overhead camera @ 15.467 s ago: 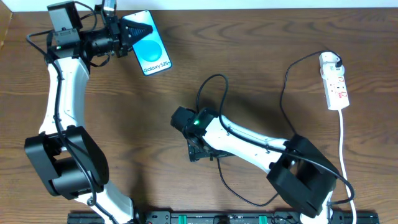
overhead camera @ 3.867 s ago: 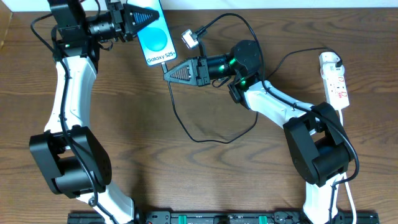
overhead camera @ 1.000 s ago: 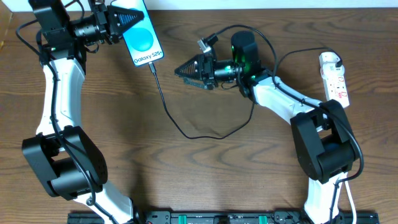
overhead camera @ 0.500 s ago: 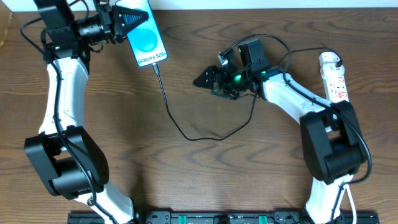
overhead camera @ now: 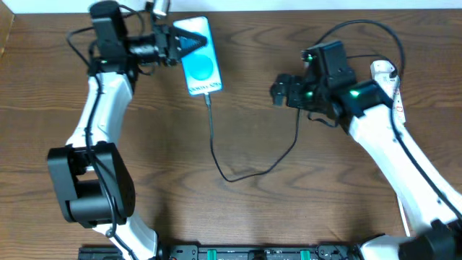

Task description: Plug charger to phone and switch on socket

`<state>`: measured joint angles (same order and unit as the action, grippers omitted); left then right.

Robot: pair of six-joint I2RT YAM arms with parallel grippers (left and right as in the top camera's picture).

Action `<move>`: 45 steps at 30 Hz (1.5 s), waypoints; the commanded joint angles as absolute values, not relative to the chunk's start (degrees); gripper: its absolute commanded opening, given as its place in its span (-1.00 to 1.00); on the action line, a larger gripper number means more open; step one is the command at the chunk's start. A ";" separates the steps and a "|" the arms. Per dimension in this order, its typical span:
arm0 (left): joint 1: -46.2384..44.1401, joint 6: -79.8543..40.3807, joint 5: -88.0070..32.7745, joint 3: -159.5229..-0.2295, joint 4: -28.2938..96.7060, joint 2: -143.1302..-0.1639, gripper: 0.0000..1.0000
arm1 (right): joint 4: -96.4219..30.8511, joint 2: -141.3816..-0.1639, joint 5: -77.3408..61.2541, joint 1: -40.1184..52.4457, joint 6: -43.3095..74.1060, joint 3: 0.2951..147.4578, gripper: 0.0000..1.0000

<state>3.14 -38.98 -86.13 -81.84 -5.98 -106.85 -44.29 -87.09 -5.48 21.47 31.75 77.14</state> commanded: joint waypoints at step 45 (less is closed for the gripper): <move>-22.00 -32.34 -54.28 -80.73 -0.62 -129.01 -0.85 | -56.58 -76.01 1.39 21.41 31.16 77.56 0.98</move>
<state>-22.00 -33.58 -55.35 -80.79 -0.80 -128.81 -56.36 -76.44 0.84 21.43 31.75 77.14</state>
